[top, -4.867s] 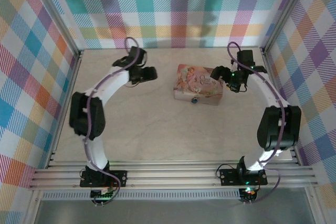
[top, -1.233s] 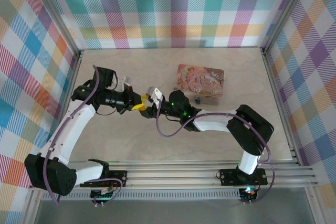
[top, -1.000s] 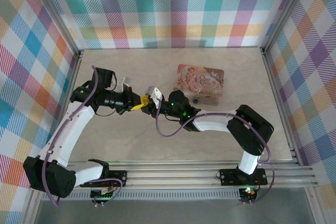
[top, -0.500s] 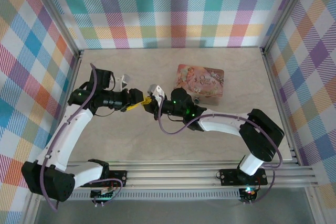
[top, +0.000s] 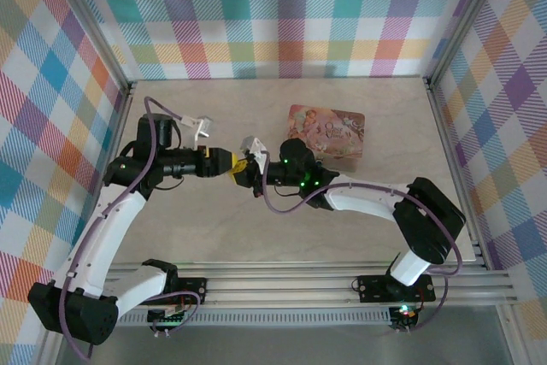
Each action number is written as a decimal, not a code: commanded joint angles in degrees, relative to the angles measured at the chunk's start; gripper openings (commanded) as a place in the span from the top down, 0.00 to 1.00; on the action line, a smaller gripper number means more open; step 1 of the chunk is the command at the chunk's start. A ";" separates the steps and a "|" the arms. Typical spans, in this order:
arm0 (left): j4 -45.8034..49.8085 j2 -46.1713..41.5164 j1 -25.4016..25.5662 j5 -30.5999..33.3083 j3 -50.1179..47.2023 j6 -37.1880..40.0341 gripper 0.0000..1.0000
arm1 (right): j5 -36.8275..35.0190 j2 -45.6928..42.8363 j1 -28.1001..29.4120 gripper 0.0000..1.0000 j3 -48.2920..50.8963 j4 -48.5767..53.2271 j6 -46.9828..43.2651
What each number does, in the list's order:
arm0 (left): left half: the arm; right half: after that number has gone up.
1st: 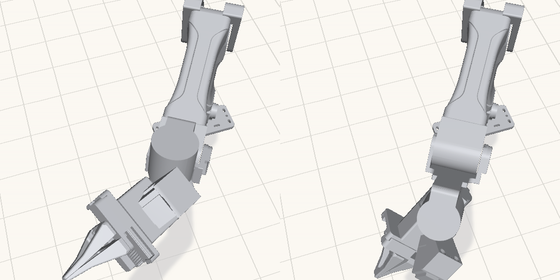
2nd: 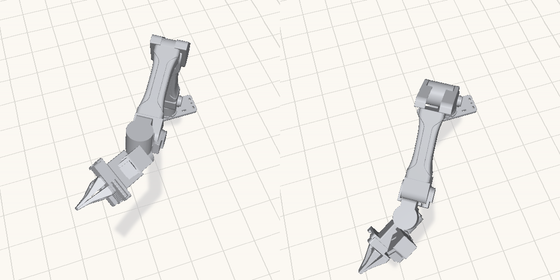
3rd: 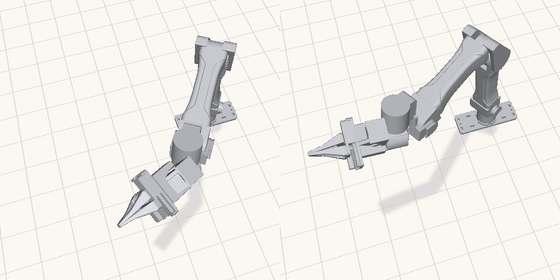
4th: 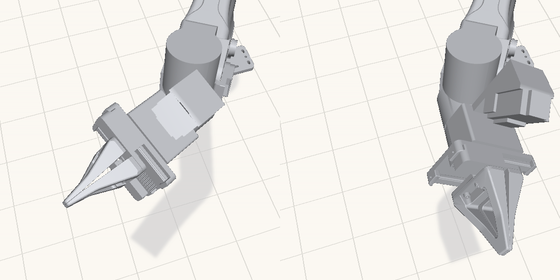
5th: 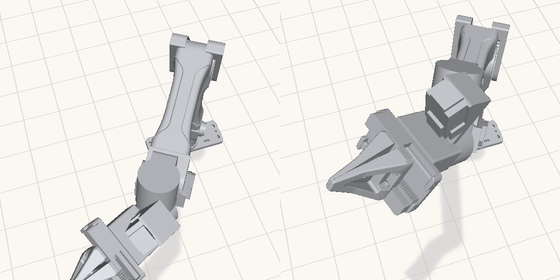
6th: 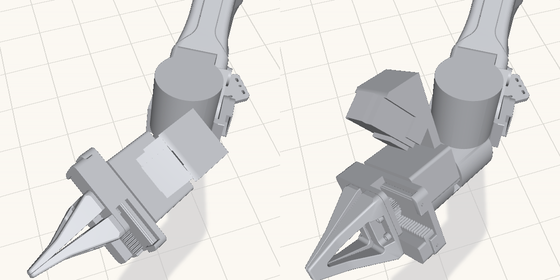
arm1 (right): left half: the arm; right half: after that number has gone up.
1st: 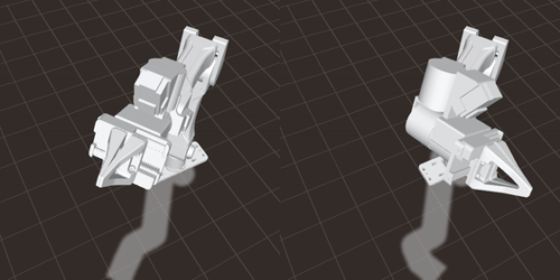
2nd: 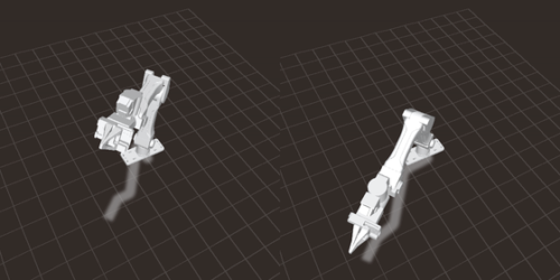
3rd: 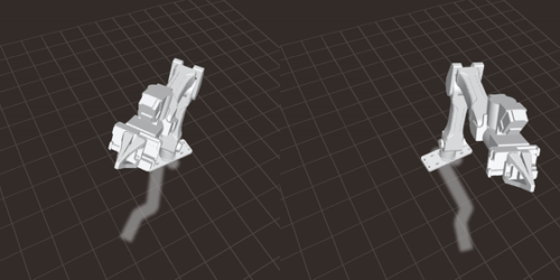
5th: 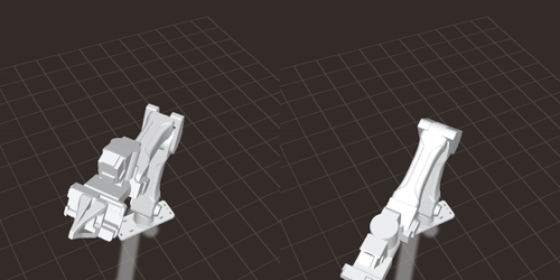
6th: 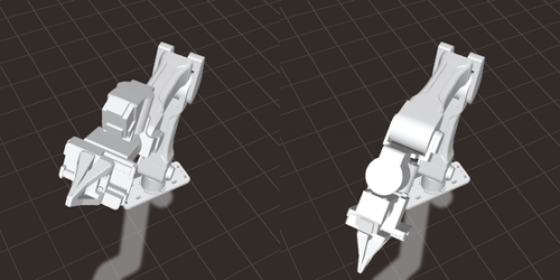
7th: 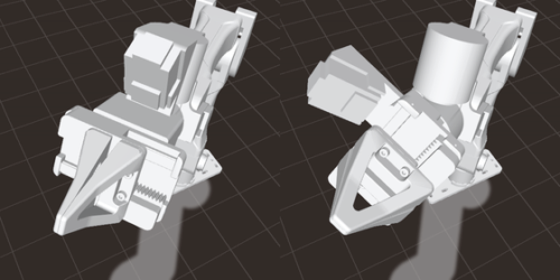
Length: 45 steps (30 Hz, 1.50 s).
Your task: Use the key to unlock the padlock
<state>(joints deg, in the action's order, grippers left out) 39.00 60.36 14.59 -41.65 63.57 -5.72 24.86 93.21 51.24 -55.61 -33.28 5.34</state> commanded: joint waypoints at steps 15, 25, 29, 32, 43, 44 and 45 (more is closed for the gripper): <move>3.98 0.89 -0.04 -9.48 -0.64 23.77 0.63 | 15.90 -2.33 -1.84 1.00 -6.39 8.79 0.90; 7.07 1.51 -1.36 -5.28 1.98 24.66 0.61 | 15.47 -2.24 -1.84 1.00 -5.38 8.15 0.81; 7.75 2.14 -2.02 -6.75 1.82 25.32 0.48 | 15.58 -2.42 -1.82 1.00 -5.10 7.97 0.65; 7.45 2.72 -2.02 -8.77 1.30 25.40 0.45 | 15.81 -2.48 -1.83 1.00 -5.12 7.96 0.63; 7.44 7.03 -2.11 -14.94 1.03 25.43 0.75 | 16.98 -1.55 -1.83 1.00 -5.38 7.26 0.71; 7.49 7.10 -2.11 -15.02 0.96 25.44 0.79 | 16.94 -1.39 -1.84 1.00 -5.38 7.18 0.72; 7.41 7.02 -2.20 -14.84 0.71 25.29 0.84 | 16.81 -1.20 -1.82 1.00 -5.38 7.22 0.72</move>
<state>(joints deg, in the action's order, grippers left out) 45.15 66.83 12.82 -54.63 64.34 18.81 39.70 92.73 49.08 -59.61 -23.22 6.85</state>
